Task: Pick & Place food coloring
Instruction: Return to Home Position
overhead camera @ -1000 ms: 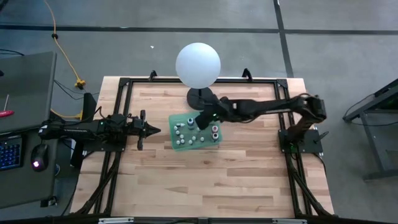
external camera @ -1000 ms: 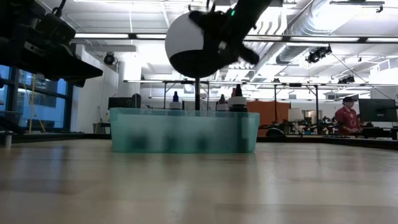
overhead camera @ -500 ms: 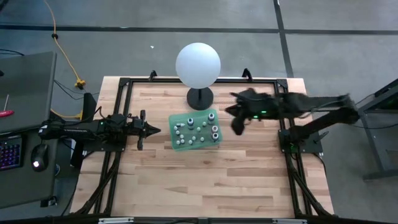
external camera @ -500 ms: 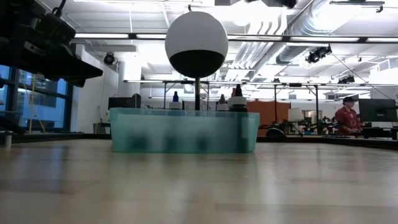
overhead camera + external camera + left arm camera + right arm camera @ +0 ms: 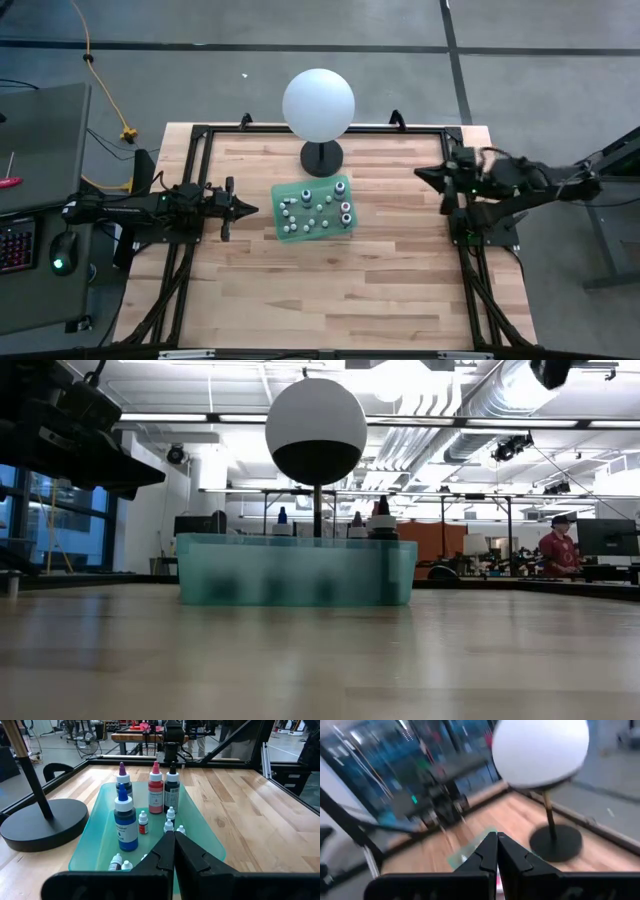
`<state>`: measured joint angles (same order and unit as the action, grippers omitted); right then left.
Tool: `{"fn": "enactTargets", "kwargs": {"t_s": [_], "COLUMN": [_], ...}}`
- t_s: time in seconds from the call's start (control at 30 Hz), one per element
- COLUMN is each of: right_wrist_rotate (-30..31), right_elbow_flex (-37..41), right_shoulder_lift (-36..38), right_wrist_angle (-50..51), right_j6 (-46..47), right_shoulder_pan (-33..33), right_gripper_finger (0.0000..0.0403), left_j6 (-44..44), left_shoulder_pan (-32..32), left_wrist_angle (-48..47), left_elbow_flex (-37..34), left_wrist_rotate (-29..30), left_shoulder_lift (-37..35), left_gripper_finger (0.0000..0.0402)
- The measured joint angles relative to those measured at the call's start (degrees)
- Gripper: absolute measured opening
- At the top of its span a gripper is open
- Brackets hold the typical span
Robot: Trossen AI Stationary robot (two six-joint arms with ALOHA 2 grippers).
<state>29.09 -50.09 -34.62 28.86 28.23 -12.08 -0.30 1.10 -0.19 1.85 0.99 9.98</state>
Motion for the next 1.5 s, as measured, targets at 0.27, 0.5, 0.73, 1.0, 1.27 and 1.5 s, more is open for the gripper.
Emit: {"fn": "enactTargets", "kwargs": {"t_s": [0.27,0.5,0.73,1.0,1.27,1.5], "right_wrist_rotate": [-2.4,-6.8,-7.9,-19.4,-32.2,-32.4], "right_elbow_flex": [23.1,36.2,43.9,48.0,48.1,48.1], "right_shoulder_lift": [20.9,29.2,31.4,31.3,31.2,31.3], "right_wrist_angle": [-25.3,-34.0,-44.3,-49.9,-39.3,-31.5], "right_j6": [-13.5,-15.3,-18.9,-15.6,-13.8,-15.4], "right_shoulder_pan": [0.1,0.1,2.5,12.9,19.3,20.0], "right_gripper_finger": [0.0,0.0,0.0,0.0,0.0,0.0], "left_j6": [0.0,0.0,0.0,0.0,0.0,0.0], "left_shoulder_pan": [0.0,0.0,0.0,0.0,0.0,0.0], "left_wrist_angle": [0.0,0.0,0.0,0.0,0.0,0.0], "left_elbow_flex": [0.0,0.0,0.0,0.0,0.0,0.0], "left_wrist_rotate": [0.0,0.0,0.0,0.0,0.0,0.0], "left_shoulder_lift": [0.0,0.0,0.0,0.0,0.0,0.0], "left_gripper_finger": [0.0,0.0,0.0,0.0,0.0,0.0]}}
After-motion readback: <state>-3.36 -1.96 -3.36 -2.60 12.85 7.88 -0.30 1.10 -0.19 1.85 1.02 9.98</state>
